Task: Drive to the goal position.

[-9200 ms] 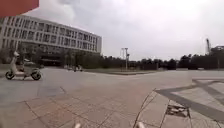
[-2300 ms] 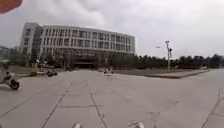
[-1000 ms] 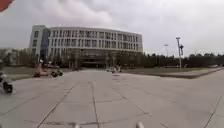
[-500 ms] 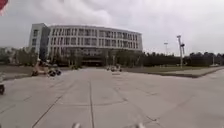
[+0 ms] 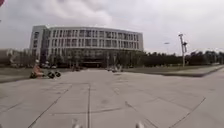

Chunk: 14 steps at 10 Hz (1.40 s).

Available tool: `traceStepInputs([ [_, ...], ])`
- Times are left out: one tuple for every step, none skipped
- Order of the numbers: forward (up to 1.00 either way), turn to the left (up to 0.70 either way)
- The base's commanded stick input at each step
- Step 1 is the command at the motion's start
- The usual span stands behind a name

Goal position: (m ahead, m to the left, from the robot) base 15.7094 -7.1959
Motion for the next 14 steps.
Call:
traceStepInputs([
  [0.5,0.21],
  [0.5,0.08],
  [0.5,0.0],
  [0.5,0.0],
  [0.5,0.0],
  [0.5,0.0],
  [0.5,0.0],
  [0.5,0.0],
  [0.5,0.0],
  [0.5,0.0],
  [0.5,0.0],
  [0.5,0.0],
  [0.5,0.0],
  [0.5,0.0],
])
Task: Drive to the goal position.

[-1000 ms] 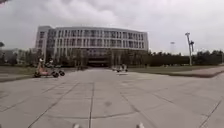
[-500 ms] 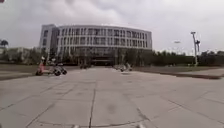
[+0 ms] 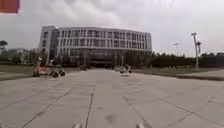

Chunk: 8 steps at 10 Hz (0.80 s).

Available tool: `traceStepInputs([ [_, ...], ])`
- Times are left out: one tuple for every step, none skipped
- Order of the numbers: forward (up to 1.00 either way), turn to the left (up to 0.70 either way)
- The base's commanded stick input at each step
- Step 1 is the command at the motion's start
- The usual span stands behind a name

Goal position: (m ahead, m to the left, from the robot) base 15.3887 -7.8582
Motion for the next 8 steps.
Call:
traceStepInputs([
  [0.5,0.0],
  [0.5,0.0],
  [0.5,0.0],
  [0.5,0.0],
  [0.5,0.08],
  [0.5,0.17],
  [0.5,0.23],
  [0.5,0.24],
])
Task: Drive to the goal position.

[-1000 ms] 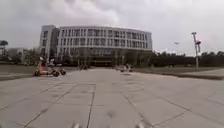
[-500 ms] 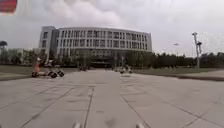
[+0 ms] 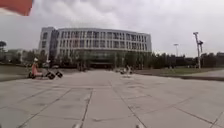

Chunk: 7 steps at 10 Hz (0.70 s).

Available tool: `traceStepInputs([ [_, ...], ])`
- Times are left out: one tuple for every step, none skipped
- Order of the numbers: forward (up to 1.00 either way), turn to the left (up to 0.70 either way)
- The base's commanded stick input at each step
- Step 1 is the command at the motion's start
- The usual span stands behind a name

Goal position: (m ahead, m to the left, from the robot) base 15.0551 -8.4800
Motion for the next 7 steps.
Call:
traceStepInputs([
  [0.5,0.24],
  [0.5,0.24],
  [0.5,0.24],
  [0.5,0.24],
  [0.5,0.24],
  [0.5,0.24],
  [0.5,0.15],
])
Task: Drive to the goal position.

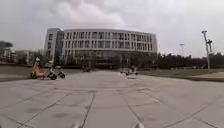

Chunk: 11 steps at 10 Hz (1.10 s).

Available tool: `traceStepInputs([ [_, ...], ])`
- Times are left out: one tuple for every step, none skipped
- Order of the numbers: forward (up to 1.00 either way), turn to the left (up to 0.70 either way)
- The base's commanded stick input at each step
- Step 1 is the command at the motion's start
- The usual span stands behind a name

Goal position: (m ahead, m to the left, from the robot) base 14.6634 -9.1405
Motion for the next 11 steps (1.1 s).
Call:
traceStepInputs([
  [0.5,0.06],
  [0.5,0.0],
  [0.5,0.0],
  [0.5,0.0],
  [0.5,0.0],
  [0.5,0.0],
  [0.5,0.0],
  [0.5,0.0],
  [0.5,0.0],
  [0.5,0.0],
  [0.5,0.0],
])
